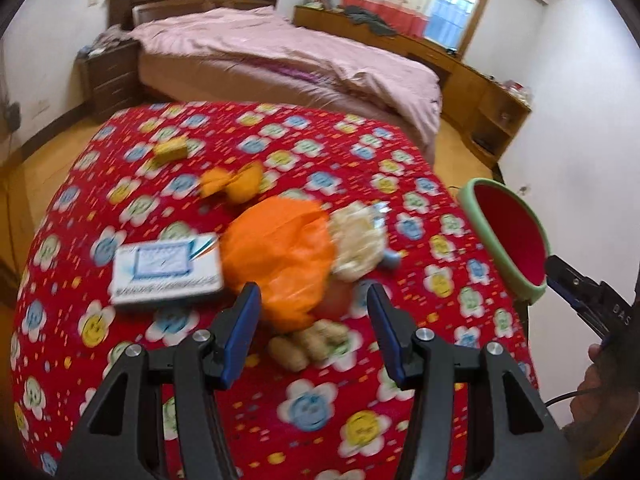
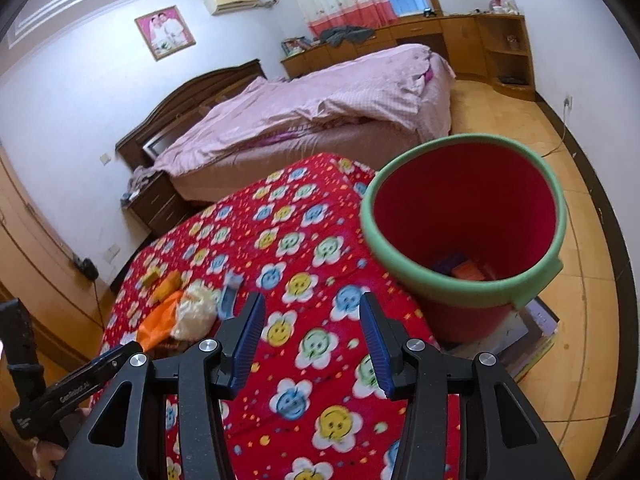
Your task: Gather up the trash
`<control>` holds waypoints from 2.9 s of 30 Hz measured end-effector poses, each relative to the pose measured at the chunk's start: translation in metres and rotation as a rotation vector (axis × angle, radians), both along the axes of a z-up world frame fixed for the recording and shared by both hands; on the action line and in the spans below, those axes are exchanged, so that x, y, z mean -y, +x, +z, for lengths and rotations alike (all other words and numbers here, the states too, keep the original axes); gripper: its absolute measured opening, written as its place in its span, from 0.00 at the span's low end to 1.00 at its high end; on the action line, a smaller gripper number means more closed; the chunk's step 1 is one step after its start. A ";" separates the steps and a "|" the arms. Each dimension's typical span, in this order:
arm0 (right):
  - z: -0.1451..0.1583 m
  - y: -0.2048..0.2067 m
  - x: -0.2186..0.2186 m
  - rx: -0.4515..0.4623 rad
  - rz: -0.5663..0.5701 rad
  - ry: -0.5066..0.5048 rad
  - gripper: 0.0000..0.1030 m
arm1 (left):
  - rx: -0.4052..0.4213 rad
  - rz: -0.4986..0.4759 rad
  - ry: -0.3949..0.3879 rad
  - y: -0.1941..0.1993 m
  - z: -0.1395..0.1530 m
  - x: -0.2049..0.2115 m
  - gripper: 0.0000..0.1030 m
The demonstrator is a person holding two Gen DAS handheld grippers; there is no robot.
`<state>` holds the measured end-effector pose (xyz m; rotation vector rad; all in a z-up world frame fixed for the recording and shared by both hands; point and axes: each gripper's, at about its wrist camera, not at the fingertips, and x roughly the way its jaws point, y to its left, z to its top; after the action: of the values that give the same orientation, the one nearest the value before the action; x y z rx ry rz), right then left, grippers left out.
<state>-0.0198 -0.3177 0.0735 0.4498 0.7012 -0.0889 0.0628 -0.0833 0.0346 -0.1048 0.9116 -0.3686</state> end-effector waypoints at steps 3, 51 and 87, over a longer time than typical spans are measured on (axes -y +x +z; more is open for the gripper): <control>-0.008 0.002 -0.009 -0.025 0.025 -0.015 0.49 | -0.033 0.036 0.004 0.003 -0.014 -0.015 0.54; -0.036 0.035 -0.046 -0.111 0.074 -0.024 0.52 | 0.017 0.130 0.195 0.082 -0.016 -0.095 0.67; -0.029 0.160 -0.203 -0.183 0.479 -0.170 0.75 | -0.006 0.332 -0.042 0.056 -0.039 -0.145 0.53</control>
<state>0.1401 -0.1151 0.0442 0.1031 0.9569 0.2634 0.1193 0.0616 -0.0045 -0.2913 0.8745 -0.0787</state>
